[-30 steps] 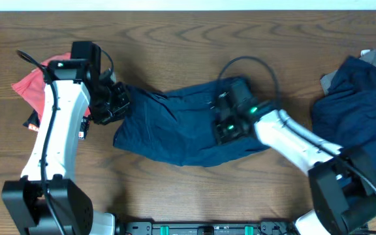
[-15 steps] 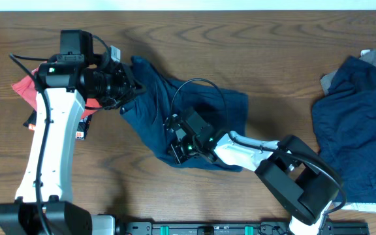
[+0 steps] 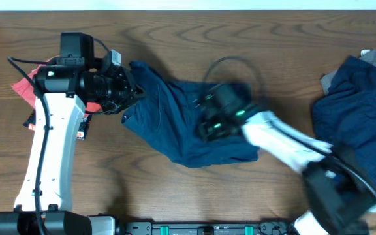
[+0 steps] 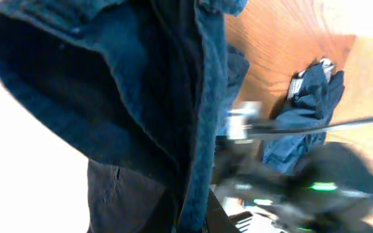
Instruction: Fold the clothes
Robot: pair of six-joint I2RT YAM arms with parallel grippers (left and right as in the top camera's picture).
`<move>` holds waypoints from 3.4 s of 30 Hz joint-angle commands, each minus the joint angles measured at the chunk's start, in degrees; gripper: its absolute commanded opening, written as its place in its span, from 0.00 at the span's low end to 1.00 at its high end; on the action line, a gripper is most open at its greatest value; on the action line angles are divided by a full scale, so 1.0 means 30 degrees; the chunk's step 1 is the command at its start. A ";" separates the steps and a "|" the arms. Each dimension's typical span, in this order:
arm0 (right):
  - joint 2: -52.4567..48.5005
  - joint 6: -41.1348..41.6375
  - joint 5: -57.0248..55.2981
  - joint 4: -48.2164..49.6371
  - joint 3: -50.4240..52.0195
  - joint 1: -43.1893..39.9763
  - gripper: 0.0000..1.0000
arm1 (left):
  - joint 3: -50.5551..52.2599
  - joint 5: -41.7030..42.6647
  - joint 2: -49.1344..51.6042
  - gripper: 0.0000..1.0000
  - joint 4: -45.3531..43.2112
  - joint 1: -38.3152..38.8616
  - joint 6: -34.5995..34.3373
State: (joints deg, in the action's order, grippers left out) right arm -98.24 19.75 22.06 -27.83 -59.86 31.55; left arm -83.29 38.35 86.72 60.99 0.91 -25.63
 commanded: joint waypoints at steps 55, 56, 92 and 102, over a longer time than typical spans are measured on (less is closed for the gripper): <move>0.4911 -0.1705 0.0867 -0.7912 0.0270 -0.5464 0.15 | -0.0459 -0.7140 0.8313 0.48 -1.2087 0.6812 0.1610; 0.4758 -0.1399 0.0882 -0.7599 0.0656 -0.5136 0.15 | -0.0452 -0.6951 0.8714 0.48 -1.2065 0.6812 0.1603; 0.1348 -0.0189 -0.7978 0.2441 0.5129 -0.7118 0.35 | -0.0444 -0.7949 0.7184 0.96 -0.2171 0.6958 0.0539; 0.1348 -0.0189 -0.7978 0.2098 0.5129 -0.7118 0.38 | -0.0444 -0.3759 0.9005 0.98 -0.7519 0.6958 0.6113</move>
State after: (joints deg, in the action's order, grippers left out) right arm -92.64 20.16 0.99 -20.60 -44.66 10.83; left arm -84.47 23.14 111.02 39.27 21.96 -12.71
